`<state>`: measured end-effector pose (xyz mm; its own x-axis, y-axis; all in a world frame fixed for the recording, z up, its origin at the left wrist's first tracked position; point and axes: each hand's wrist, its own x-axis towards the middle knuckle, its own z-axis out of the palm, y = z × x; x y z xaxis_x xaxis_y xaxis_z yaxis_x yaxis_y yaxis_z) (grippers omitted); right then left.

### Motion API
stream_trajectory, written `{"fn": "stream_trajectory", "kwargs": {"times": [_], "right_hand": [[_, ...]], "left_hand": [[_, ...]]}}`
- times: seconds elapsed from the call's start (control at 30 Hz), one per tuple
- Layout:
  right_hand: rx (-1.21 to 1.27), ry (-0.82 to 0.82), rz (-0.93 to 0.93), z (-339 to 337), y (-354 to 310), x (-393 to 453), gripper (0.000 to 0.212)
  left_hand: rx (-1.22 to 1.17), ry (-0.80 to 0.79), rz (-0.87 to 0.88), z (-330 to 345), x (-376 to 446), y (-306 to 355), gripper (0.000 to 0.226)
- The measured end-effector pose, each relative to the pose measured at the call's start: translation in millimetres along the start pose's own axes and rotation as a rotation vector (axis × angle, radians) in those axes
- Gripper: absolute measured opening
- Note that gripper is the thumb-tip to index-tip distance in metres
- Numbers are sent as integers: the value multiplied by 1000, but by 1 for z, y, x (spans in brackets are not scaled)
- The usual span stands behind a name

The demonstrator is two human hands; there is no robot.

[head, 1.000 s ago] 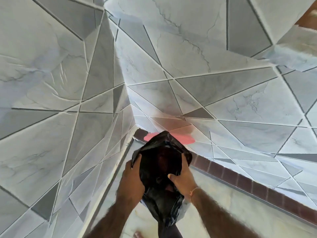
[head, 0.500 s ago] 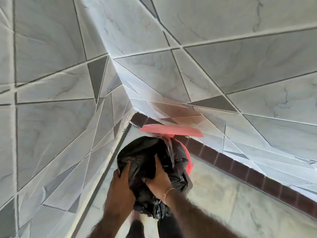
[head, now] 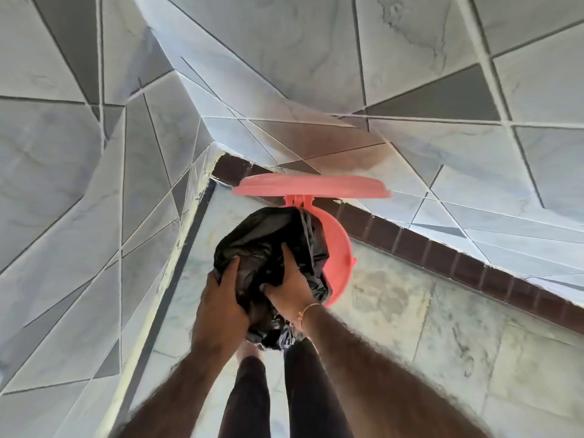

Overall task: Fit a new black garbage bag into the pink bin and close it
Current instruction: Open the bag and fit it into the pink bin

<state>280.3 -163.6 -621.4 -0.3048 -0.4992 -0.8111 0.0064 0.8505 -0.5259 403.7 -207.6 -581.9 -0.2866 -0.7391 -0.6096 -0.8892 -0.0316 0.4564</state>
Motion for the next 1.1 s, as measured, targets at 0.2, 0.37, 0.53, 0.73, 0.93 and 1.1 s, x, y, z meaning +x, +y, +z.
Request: {"fn": "stream_trajectory", "kwargs": {"times": [0.2,0.37,0.53,0.73,0.93,1.1], "right_hand": [[-319,196,57,-85,35,18,86],[-370,338,47,-114,64,27,57],[-442,345,-4,-93,82,31,13],[-513,154,-46,-55,94,38,39],[-571,379,-22,-92,120,35,72],[-646,324,11,-113,145,32,100]], "left_hand": [[45,-25,39,30,35,1,85],[91,-17,102,47,57,1,80],[113,-23,31,54,70,-15,83],[72,24,-106,55,76,-52,84],[49,0,-45,77,61,-55,85],[-147,59,-80,90,57,-52,77]]}}
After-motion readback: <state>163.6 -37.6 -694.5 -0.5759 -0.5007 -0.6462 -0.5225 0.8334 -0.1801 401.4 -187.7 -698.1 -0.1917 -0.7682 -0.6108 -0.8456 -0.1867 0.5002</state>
